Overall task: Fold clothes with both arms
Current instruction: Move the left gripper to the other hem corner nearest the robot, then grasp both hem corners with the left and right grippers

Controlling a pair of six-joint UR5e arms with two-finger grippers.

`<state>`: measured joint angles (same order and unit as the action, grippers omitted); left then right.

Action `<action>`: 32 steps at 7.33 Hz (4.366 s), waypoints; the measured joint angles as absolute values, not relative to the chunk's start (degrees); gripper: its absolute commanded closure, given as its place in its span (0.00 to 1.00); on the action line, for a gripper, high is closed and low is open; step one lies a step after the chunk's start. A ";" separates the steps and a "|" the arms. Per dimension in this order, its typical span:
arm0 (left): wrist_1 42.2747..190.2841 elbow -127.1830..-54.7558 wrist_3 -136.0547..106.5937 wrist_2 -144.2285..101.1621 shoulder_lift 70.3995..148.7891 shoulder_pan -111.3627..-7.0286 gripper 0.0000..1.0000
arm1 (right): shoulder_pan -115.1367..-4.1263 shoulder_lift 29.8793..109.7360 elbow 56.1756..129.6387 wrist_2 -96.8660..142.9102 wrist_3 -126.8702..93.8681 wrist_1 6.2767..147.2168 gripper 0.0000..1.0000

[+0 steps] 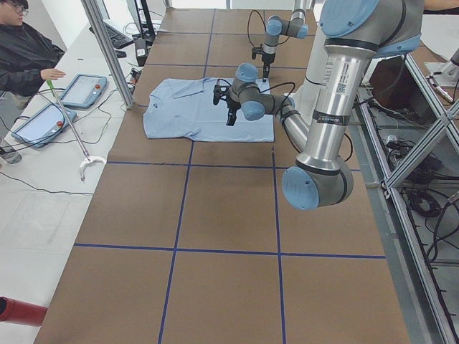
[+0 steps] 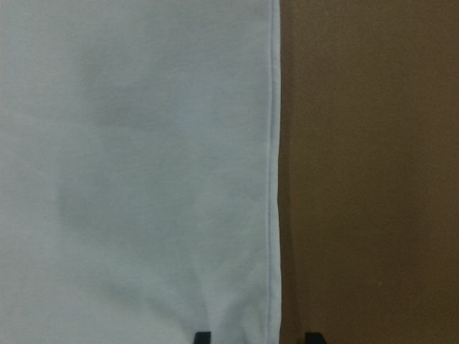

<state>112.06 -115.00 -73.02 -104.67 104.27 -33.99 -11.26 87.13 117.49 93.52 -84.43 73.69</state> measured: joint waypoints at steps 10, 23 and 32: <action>112.06 -114.68 -72.65 -104.68 104.37 -33.97 0.00 | -11.16 86.72 117.55 93.42 -84.53 76.55 1.00; 98.03 -116.31 -97.61 -91.63 102.98 -8.99 0.01 | -11.55 86.18 120.85 93.60 -88.82 75.67 1.00; 98.00 -115.26 -96.30 -91.67 101.89 -9.01 0.65 | -11.82 85.92 121.20 93.60 -88.77 75.76 1.00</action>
